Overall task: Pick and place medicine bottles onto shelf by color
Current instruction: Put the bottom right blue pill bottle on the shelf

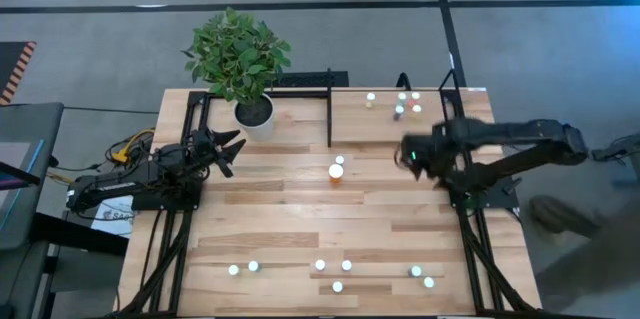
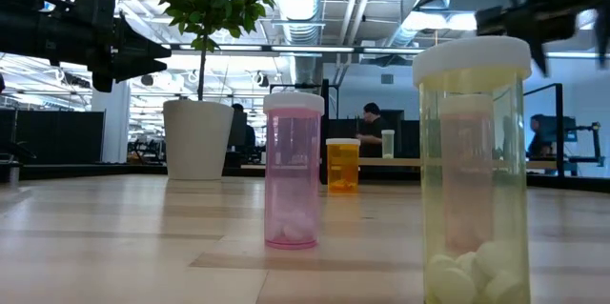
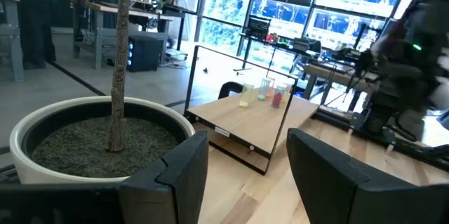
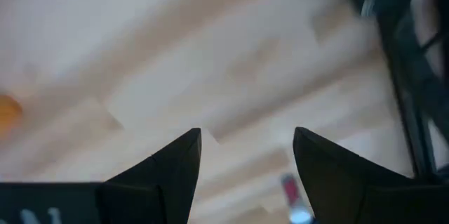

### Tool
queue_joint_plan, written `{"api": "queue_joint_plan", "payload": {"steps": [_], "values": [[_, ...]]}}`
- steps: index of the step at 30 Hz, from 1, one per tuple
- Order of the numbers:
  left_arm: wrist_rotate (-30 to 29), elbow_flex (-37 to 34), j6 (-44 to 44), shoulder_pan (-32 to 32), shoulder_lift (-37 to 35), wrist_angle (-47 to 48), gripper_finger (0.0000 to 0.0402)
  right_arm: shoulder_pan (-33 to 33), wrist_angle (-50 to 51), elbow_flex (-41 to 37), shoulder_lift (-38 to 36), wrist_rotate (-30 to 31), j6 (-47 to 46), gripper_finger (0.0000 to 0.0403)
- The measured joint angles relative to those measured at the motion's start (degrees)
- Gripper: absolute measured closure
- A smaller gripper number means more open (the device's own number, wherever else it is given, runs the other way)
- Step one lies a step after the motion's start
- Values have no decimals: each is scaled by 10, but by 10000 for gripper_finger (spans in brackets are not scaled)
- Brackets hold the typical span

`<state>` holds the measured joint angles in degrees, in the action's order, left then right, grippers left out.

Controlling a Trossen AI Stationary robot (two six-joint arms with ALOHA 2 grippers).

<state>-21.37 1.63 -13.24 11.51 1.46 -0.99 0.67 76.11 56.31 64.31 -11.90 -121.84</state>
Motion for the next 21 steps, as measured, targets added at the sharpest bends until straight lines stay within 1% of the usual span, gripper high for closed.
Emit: {"api": "queue_joint_plan", "payload": {"steps": [4,7,12,16,21], "values": [[0,0,0,0,0,0,220,-139,-66,-41,-5,-2,-132,155],[0,0,0,0,0,0,220,-227,-110,-49,8,0,-212,155],[0,0,0,0,0,0,220,-329,-160,-50,43,36,-296,155],[0,0,0,0,0,0,220,-377,-204,-50,83,59,-286,155],[0,0,0,0,0,0,220,-405,-256,-50,123,60,-221,155]]}}
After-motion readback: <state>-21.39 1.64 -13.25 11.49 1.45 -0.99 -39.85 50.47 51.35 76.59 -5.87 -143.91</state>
